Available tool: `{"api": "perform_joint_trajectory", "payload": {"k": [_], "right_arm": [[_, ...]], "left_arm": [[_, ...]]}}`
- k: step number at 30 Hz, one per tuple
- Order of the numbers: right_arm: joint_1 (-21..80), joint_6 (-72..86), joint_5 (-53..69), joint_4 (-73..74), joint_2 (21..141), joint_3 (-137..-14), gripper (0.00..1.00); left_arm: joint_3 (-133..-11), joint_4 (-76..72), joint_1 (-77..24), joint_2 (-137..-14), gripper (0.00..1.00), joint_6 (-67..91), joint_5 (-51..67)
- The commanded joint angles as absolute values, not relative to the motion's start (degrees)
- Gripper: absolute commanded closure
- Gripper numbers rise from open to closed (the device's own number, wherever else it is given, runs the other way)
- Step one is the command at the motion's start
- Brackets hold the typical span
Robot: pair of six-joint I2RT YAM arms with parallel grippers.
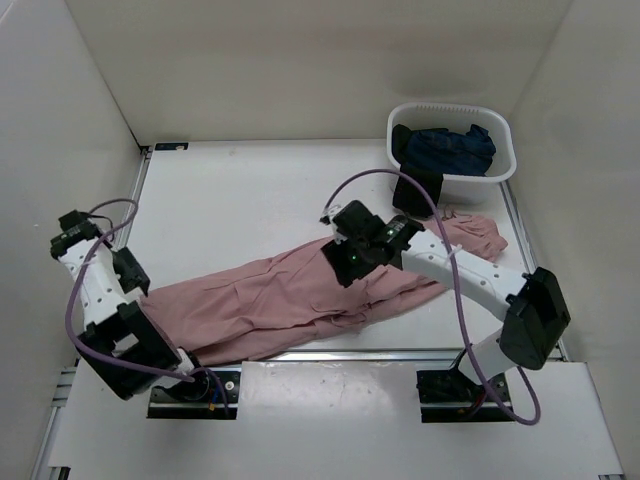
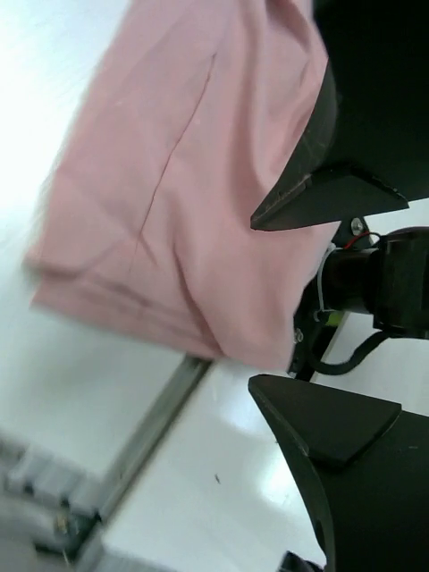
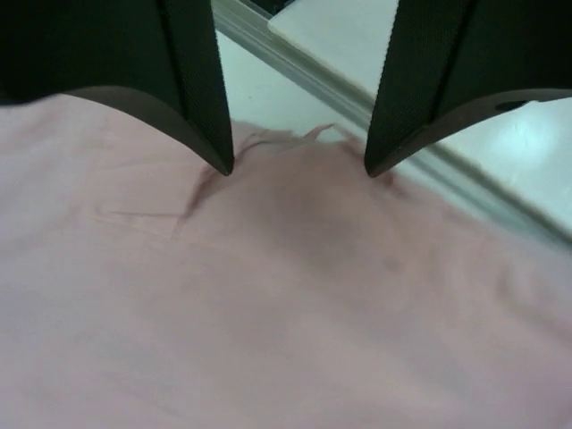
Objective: Fold and stack the trousers
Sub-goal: Fold the trousers
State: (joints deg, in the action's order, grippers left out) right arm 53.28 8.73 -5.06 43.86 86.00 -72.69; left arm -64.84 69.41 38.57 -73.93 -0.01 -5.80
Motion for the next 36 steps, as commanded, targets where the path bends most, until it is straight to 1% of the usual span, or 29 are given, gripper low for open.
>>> {"api": "perform_joint_trajectory", "payload": {"k": [1,2,3,4,6,7,8,9,10,12,14,15,16,20,21,25,26,27,28,29,30,31,32,33,35,36], "right_arm": [[45.5,15.9,-1.1,39.5,88.3,-67.2,0.39],[41.9,17.1,-0.3,36.9,88.3,-66.0,0.43],[40.2,18.5,-1.3,35.9,88.3,-65.0,0.54],[37.0,21.3,-2.3,34.3,88.3,-63.0,0.60],[34.3,23.7,-4.6,33.8,90.2,-61.8,0.70],[33.0,26.8,-7.7,33.8,91.1,-61.8,0.82],[30.1,28.3,-8.5,33.7,92.1,-61.3,0.86],[28.7,29.8,-9.0,34.3,94.2,-61.3,0.90],[26.0,32.9,-9.1,34.3,95.3,-60.6,0.99],[23.2,36.5,-8.1,33.7,98.6,-60.0,1.00],[20.1,41.8,-7.3,31.7,100.5,-60.0,1.00],[19.5,43.7,-6.8,30.0,101.6,-59.3,1.00],[19.0,47.5,-7.5,29.3,102.1,-58.8,1.00],[17.8,54.6,-9.1,26.3,103.2,-59.3,1.00],[17.8,55.2,-9.8,25.7,103.2,-60.5,1.00],[17.8,55.7,-12.6,24.9,100.5,-65.0,1.00],[17.8,55.7,-12.6,25.5,98.1,-65.8,0.98],[16.5,55.0,-13.1,26.7,96.8,-67.2,0.78],[15.9,55.0,-14.1,28.6,95.4,-67.9,0.64],[15.0,55.0,-14.8,33.9,92.7,-68.5,0.48],[12.2,55.0,-15.3,36.5,91.2,-68.5,0.22],[10.3,55.0,-15.3,39.0,88.4,-67.2,0.16],[7.9,55.0,-15.3,43.0,86.9,-65.9,0.12],[2.6,55.0,-14.2,43.8,85.4,-64.2,0.07],[-3.0,51.9,-11.8,40.7,80.5,-57.4,0.04],[-8.1,50.9,-9.5,39.1,79.1,-55.7,0.03]], "left_arm": [[-61.0,69.4,33.5,-77.7,0.23,0.0,-3.0],[-57.7,68.3,32.4,-77.7,0.23,0.0,-3.7],[-55.7,66.7,31.4,-77.7,0.23,0.0,-4.4],[-51.4,63.2,28.9,-77.0,0.23,0.0,-5.8],[-46.5,60.3,26.5,-76.5,0.23,0.0,-7.3],[-44.1,58.4,24.5,-76.5,0.23,0.0,-8.9],[-39.6,56.2,24.4,-77.6,0.23,0.0,-12.9],[-37.6,51.4,23.9,-78.3,0.23,0.0,-14.5],[-36.1,49.0,23.9,-79.0,0.23,0.0,-15.6],[-34.2,44.6,23.9,-81.6,0.25,0.0,-17.7],[-35.0,38.7,23.9,-85.2,0.26,0.0,-18.3],[-37.9,37.6,23.9,-86.7,0.26,0.0,-17.5],[-39.7,36.8,23.9,-88.3,0.29,0.0,-17.0],[-50.1,35.5,22.4,-95.5,0.30,0.0,-15.5],[-54.1,35.5,21.6,-97.9,0.30,0.0,-14.3],[-61.7,35.5,19.9,-102.7,0.32,0.0,-12.8],[-62.5,35.5,19.3,-103.4,0.32,0.0,-13.5],[-62.5,36.2,18.5,-103.9,0.32,0.0,-13.5],[-63.2,36.2,18.5,-103.9,0.32,0.0,-13.5],[-63.2,36.2,17.8,-103.9,0.32,0.0,-13.5],[-62.4,36.2,17.8,-103.9,0.32,0.0,-13.0],[-62.4,36.2,17.8,-103.3,0.32,0.0,-12.5],[-61.7,36.2,17.8,-103.3,0.32,0.0,-12.5],[-61.2,36.2,17.8,-103.3,0.32,0.0,-12.5],[-61.2,36.2,17.8,-103.3,0.32,0.0,-12.5],[-61.2,36.2,17.8,-103.3,0.32,0.0,-12.5]]}}
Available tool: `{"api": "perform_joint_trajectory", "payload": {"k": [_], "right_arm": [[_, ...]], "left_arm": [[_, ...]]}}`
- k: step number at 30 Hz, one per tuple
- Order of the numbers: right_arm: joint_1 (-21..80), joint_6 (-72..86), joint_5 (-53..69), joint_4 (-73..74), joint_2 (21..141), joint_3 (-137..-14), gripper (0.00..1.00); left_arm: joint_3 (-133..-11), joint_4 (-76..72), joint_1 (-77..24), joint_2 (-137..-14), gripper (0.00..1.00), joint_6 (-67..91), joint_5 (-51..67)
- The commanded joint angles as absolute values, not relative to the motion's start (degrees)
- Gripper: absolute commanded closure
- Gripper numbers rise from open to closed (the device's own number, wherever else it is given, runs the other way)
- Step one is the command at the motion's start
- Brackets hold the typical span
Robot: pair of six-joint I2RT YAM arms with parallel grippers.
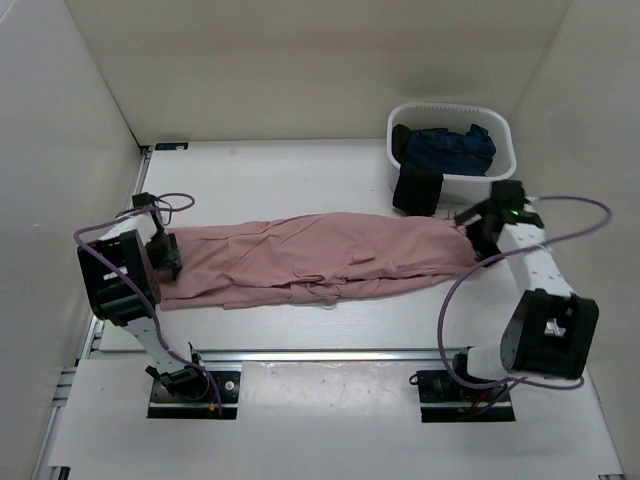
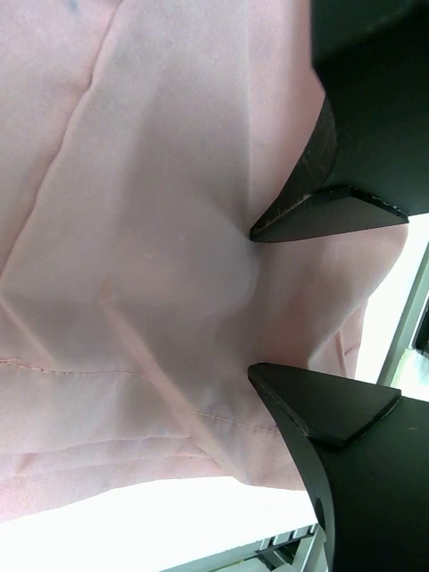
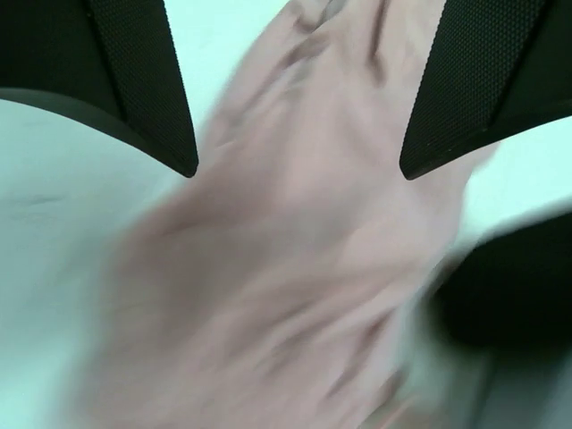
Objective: Fold and stack the trousers
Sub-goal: Fold the trousers
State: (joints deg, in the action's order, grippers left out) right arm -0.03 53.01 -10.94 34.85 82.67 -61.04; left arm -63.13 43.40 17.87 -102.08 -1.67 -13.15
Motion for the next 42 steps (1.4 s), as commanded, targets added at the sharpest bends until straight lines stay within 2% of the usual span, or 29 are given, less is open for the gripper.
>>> {"api": "perform_joint_trajectory", "payload": {"k": [1,6,9,16,20,21,23,24,25,27,28,31,35,38,39,41,42], "right_arm": [[-10.3,48.9,-8.6,37.5,77.3,-54.5,0.01],[-17.9,42.0,2.7,20.5,81.2,-52.5,0.01],[-17.9,40.4,3.9,18.5,90.8,-56.8,0.01],[-17.9,47.5,-7.5,26.7,101.5,-61.8,0.01],[-18.5,48.9,-11.1,32.5,106.2,-64.2,0.22],[-18.5,48.9,-11.1,32.5,107.3,-64.2,0.42],[-19.2,48.9,-10.3,32.5,107.8,-64.2,0.69],[-19.9,48.9,-10.3,32.0,108.4,-63.6,0.90],[-19.9,48.9,-10.3,32.0,108.4,-62.8,0.98],[-19.9,48.3,-13.3,32.0,106.0,-62.3,1.00],[-19.9,47.6,-19.2,32.9,104.8,-62.3,1.00],[-18.8,44.7,-26.8,34.8,96.4,-61.8,1.00],[-12.6,39.7,-39.3,41.5,88.1,-66.3,1.00],[-0.2,37.0,-52.8,46.4,83.4,-70.3,1.00],[8.1,37.0,-56.0,47.9,82.6,-71.1,1.00],[17.4,40.5,-61.1,51.5,81.9,-72.8,1.00],[26.8,42.6,-64.1,55.2,81.9,-72.9,1.00]], "left_arm": [[-61.2,36.7,17.8,-102.7,0.32,0.0,-12.5],[-60.6,36.7,17.8,-102.2,0.31,0.0,-12.0],[-59.6,36.7,17.8,-102.8,0.31,0.0,-13.3],[-59.1,37.3,17.8,-103.4,0.29,0.0,-14.3],[-59.1,37.8,17.8,-104.0,0.29,0.0,-14.8],[-59.6,37.8,17.8,-104.0,0.29,0.0,-14.9],[-59.6,37.8,17.8,-104.0,0.29,0.0,-14.9],[-59.6,38.4,17.8,-104.0,0.29,0.0,-14.9],[-59.6,38.4,17.2,-104.0,0.29,0.0,-14.9],[-59.6,38.9,17.2,-103.2,0.29,0.0,-14.9],[-59.6,39.6,16.5,-101.9,0.29,0.0,-14.3],[-58.3,41.0,13.4,-99.2,0.29,0.0,-13.8],[-57.0,41.7,9.6,-96.8,0.28,0.0,-13.8],[-56.4,42.3,8.2,-96.8,0.28,0.0,-13.3],[-56.4,42.8,7.4,-96.8,0.28,0.0,-13.3],[-56.4,42.8,6.7,-96.8,0.28,0.0,-12.7],[-56.4,43.3,6.2,-96.8,0.28,0.0,-12.7]]}}
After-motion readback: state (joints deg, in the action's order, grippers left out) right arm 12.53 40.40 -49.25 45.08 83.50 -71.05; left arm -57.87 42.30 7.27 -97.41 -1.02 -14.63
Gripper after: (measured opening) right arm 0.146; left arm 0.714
